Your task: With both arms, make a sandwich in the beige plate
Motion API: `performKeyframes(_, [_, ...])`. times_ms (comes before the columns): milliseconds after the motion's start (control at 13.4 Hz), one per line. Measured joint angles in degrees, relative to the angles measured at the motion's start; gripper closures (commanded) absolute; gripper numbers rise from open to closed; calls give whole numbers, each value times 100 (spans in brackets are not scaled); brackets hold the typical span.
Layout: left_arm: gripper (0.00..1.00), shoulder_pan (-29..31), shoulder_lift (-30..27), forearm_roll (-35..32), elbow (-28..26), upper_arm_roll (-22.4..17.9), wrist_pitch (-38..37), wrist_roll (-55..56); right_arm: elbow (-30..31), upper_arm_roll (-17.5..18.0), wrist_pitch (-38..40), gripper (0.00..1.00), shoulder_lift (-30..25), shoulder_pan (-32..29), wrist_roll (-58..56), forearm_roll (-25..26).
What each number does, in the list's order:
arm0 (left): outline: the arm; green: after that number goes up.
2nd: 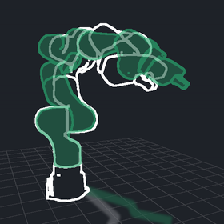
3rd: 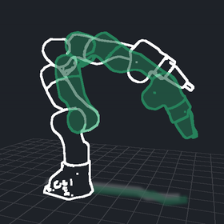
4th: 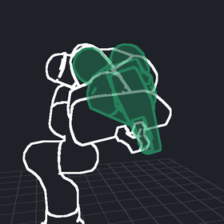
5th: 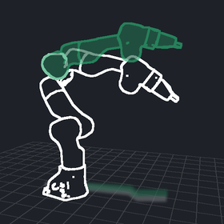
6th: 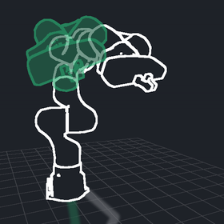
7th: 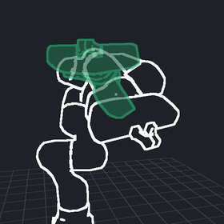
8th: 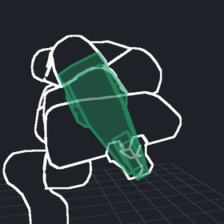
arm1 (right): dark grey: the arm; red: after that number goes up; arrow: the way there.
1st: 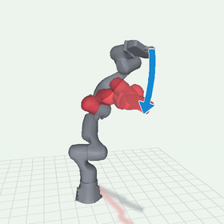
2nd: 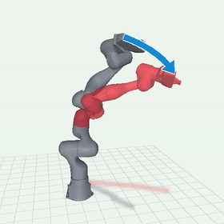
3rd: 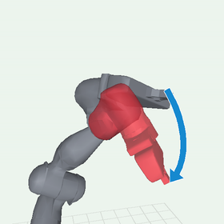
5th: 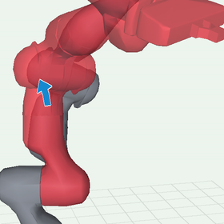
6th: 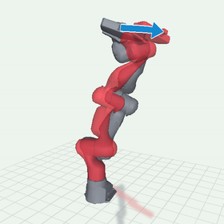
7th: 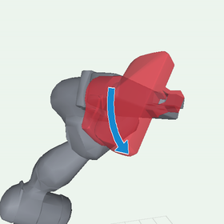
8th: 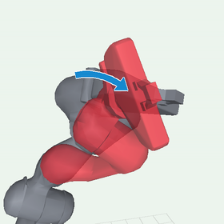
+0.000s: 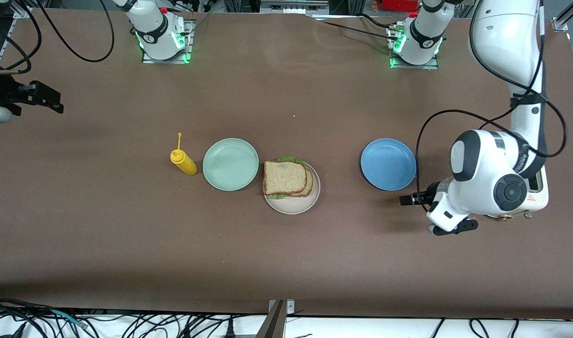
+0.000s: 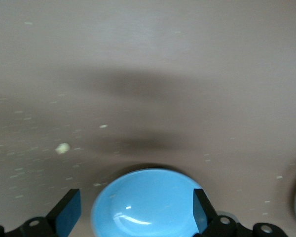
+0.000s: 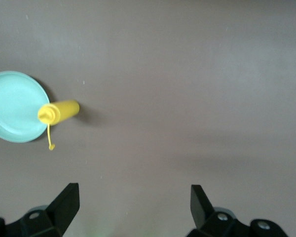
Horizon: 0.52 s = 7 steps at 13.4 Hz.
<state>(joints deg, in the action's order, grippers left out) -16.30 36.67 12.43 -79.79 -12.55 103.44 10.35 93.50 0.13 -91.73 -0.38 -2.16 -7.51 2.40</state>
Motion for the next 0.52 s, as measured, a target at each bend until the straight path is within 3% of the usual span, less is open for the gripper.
performKeyframes(522, [0, 501, -347, -367, -106, -6, -281, -700, -40, -13, -182, 0, -8, -7, 1, 0])
